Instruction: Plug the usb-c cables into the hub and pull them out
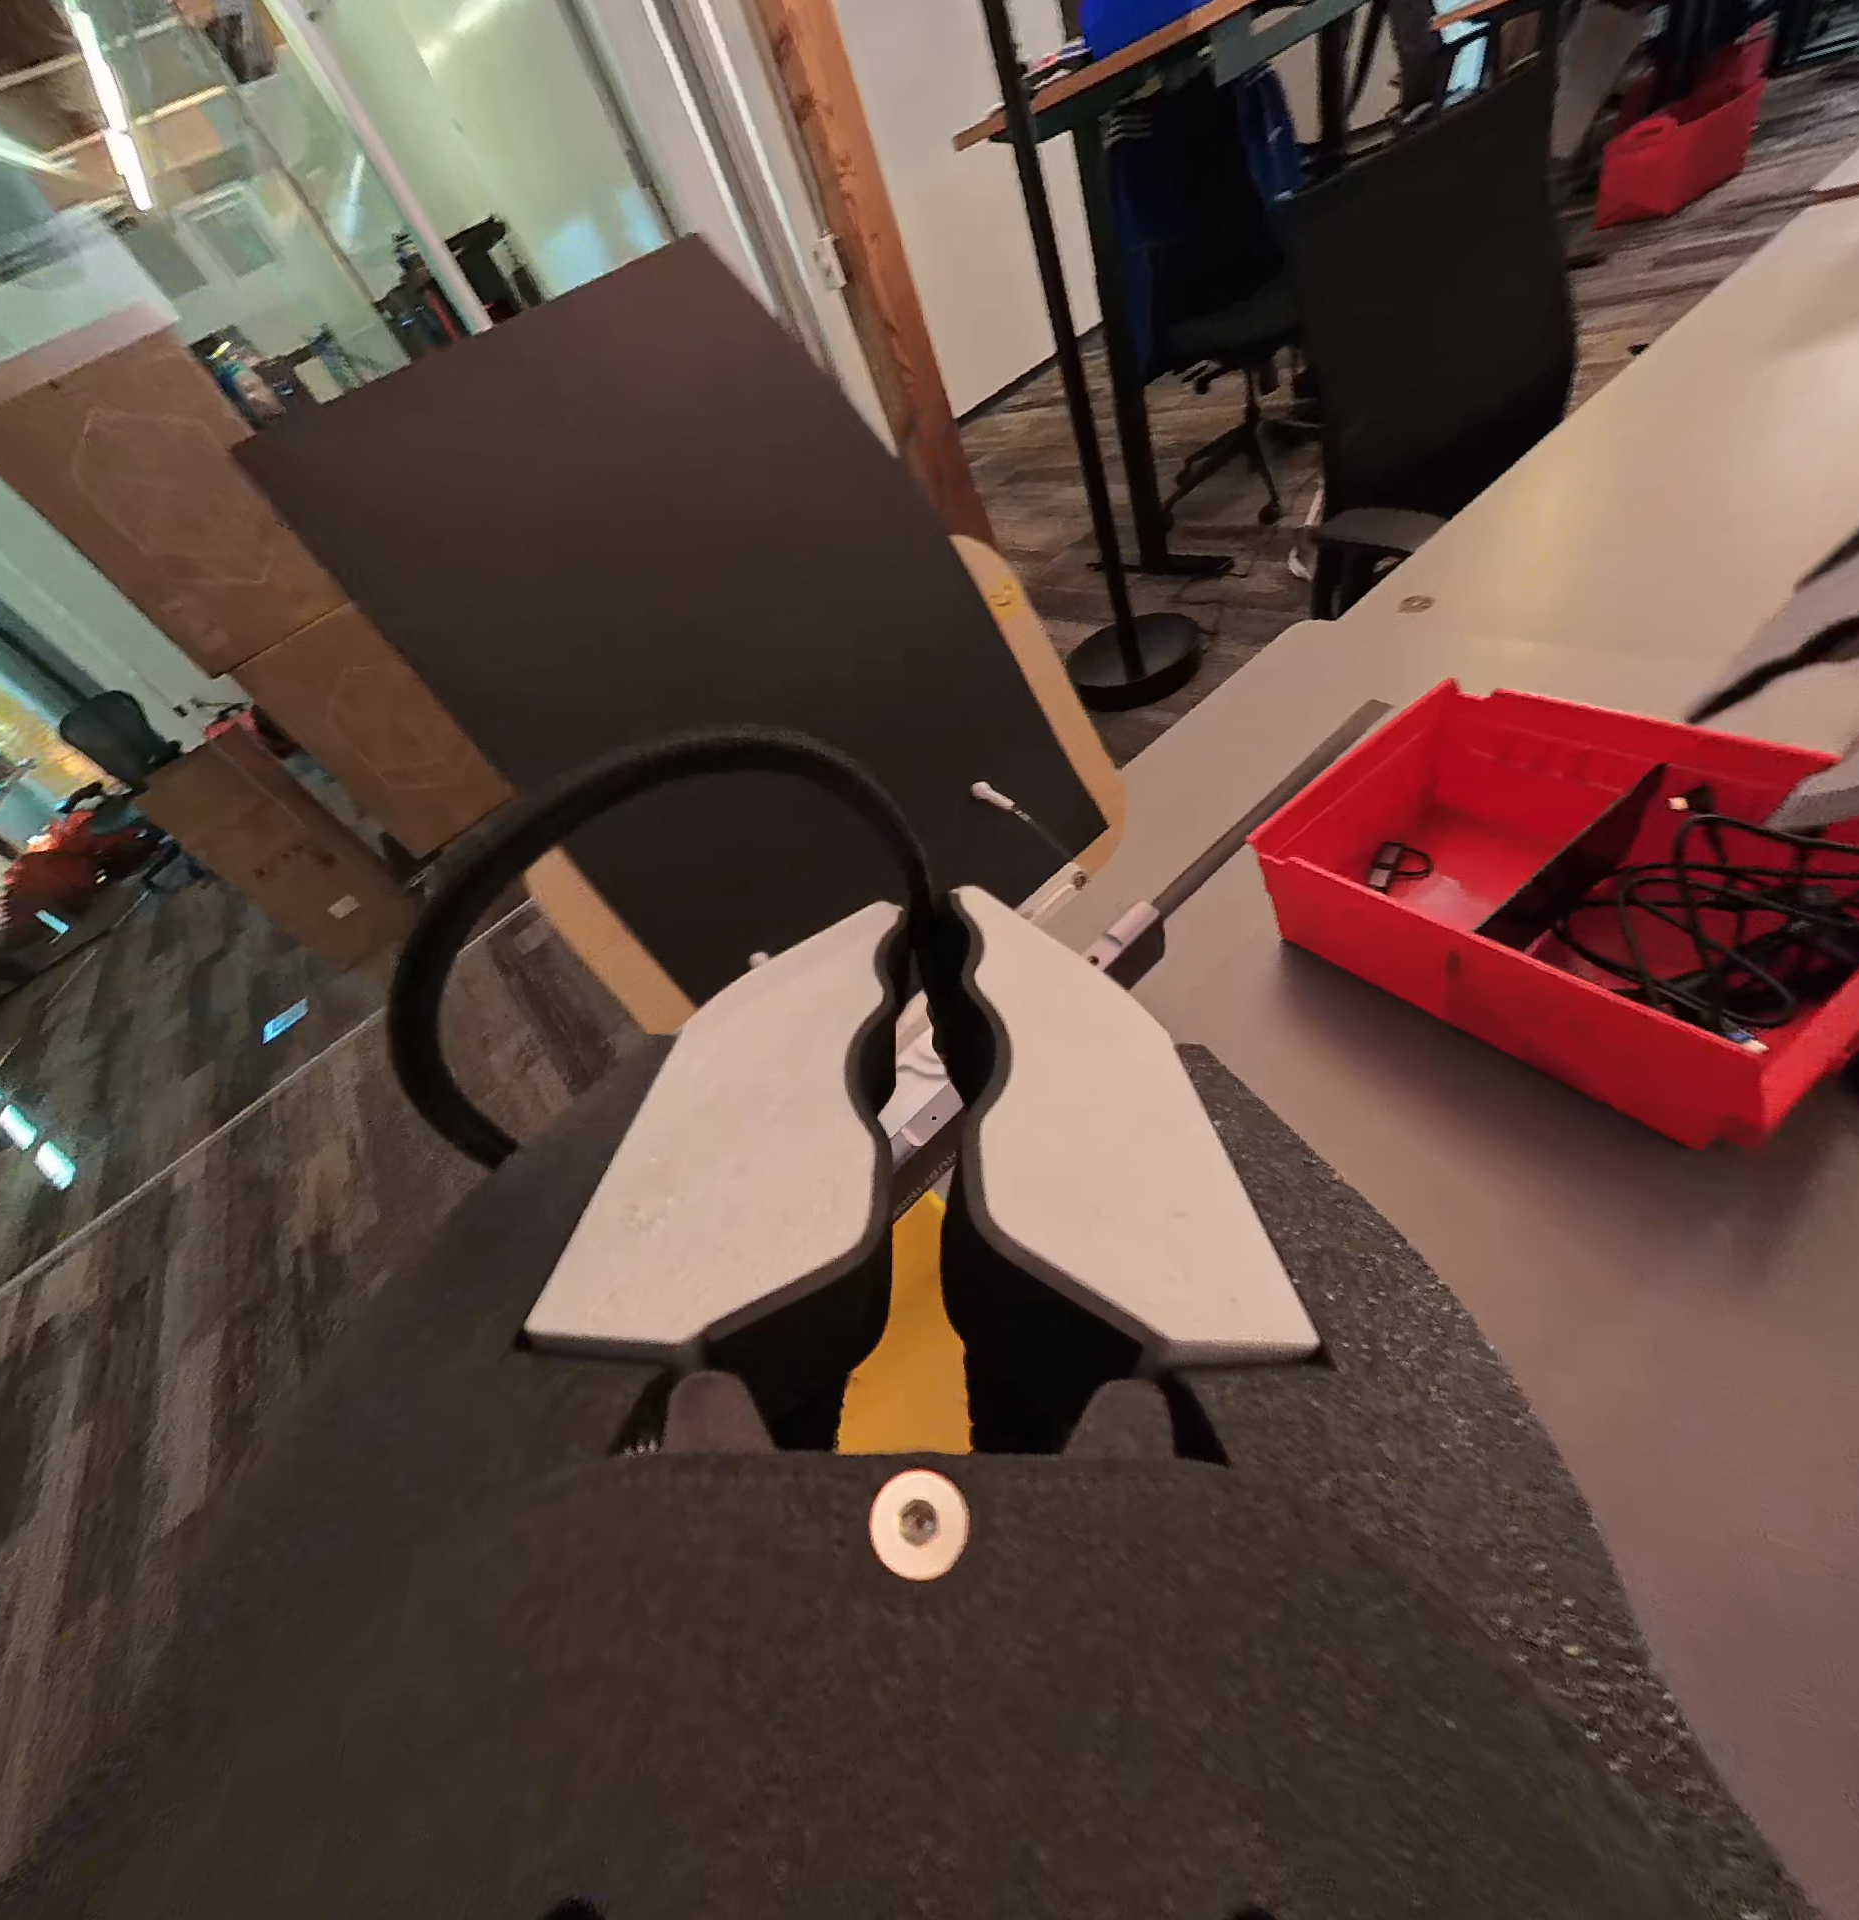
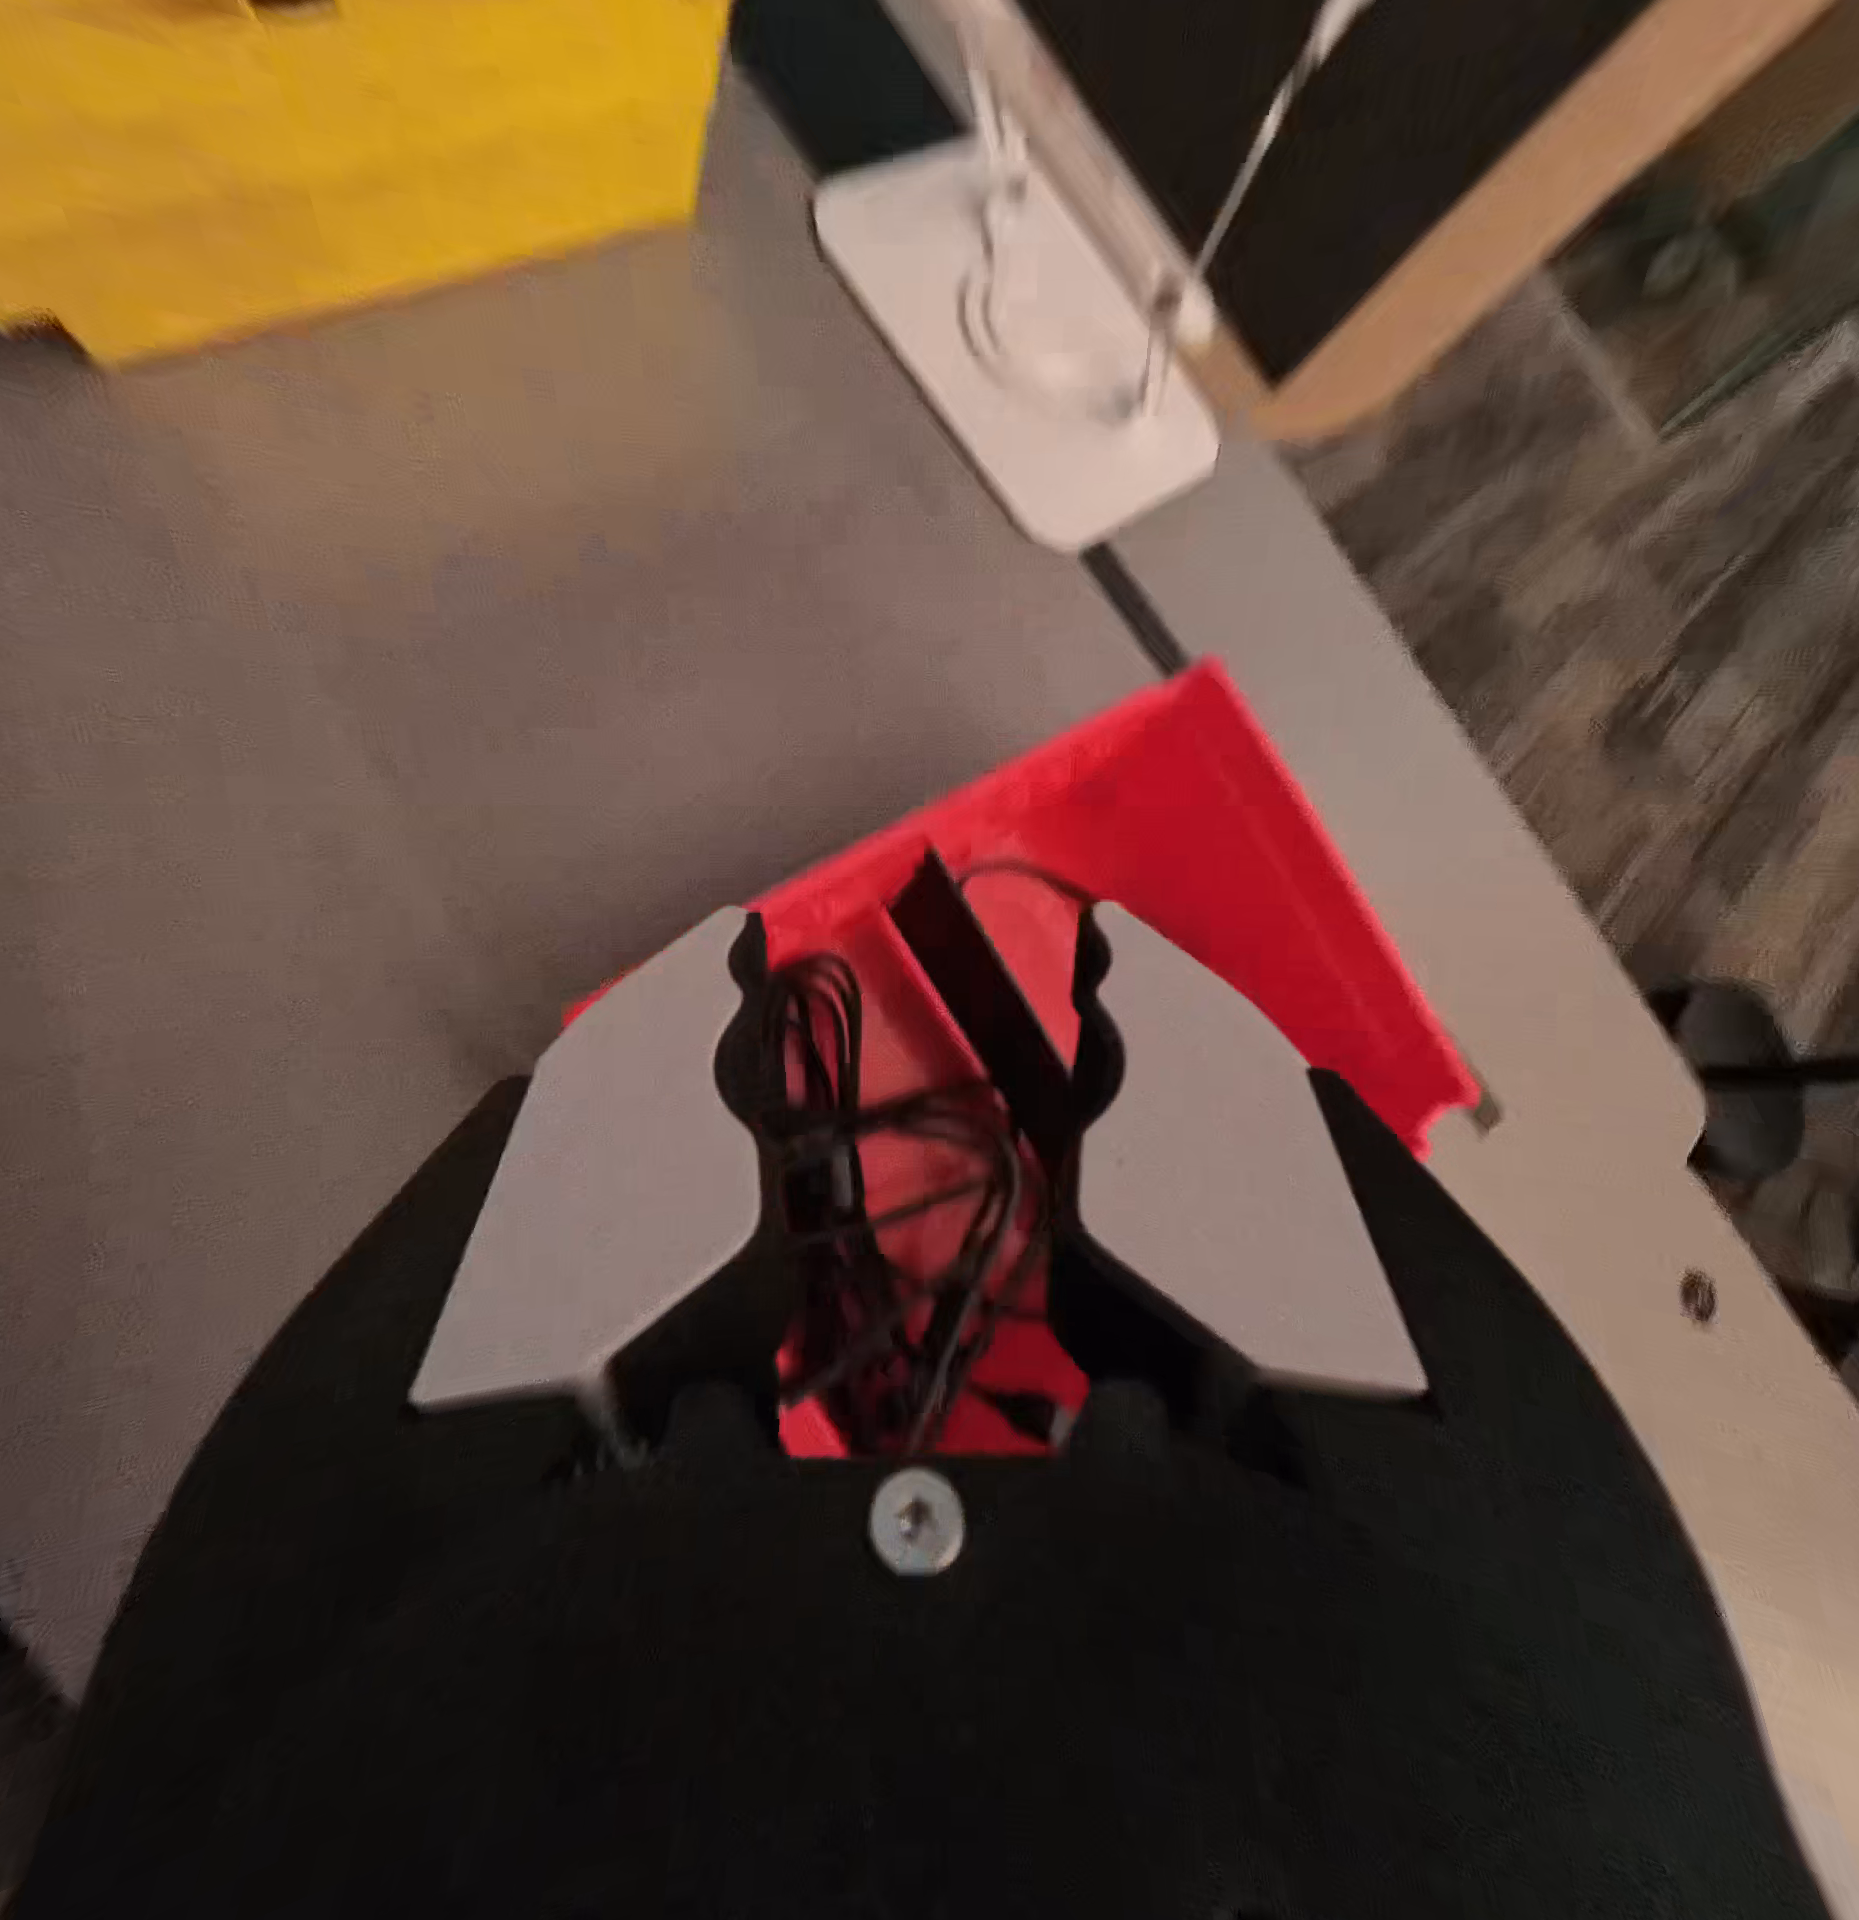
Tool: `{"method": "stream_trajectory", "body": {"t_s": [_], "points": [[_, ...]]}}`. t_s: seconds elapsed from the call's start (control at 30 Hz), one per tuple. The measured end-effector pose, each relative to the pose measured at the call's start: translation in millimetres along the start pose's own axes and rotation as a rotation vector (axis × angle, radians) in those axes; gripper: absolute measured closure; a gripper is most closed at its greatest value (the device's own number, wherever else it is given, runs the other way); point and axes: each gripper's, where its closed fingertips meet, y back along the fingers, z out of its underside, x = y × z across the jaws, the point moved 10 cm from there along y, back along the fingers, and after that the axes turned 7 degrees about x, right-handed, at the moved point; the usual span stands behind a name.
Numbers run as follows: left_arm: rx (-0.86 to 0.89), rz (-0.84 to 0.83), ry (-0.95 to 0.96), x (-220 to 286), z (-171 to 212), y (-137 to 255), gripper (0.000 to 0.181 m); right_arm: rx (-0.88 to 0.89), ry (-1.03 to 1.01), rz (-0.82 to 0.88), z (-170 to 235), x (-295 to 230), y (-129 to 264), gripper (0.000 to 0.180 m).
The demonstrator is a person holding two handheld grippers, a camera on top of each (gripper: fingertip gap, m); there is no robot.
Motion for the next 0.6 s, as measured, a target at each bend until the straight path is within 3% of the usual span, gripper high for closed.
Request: {"method": "stream_trajectory", "body": {"t_s": [0.17,0.23,0.3,0.37,0.47,0.53,0.6], "points": [[0.021,0.079,-0.039,46.6,0.2,-23.9,0.177,0.53,0.21,-0.099,-83.0,-61.6,-4.7,0.115],[0.041,0.127,-0.038,66.1,2.1,-32.9,0.177,0.648,0.295,-0.038,-100.0,-70.4,-12.3,0.111],[0.053,0.169,-0.044,83.9,4.4,-41.0,0.177,0.7,0.346,0.039,-110.0,-68.3,-22.4,0.108],[0.059,0.204,-0.055,99.0,6.9,-48.0,0.177,0.701,0.35,-0.036,-109.9,-63.4,-33.8,0.109],[0.062,0.251,-0.078,116.5,11.6,-56.4,0.177,0.61,0.319,-0.165,-102.2,-52.9,-48.3,0.136],[0.062,0.284,-0.09,125.9,15.9,-61.0,0.177,0.59,0.325,-0.231,-94.0,-51.3,-52.3,0.167],[0.059,0.306,-0.1,132.7,20.7,-65.0,0.177,0.571,0.313,-0.289,-84.8,-52.0,-56.4,0.169]]}}
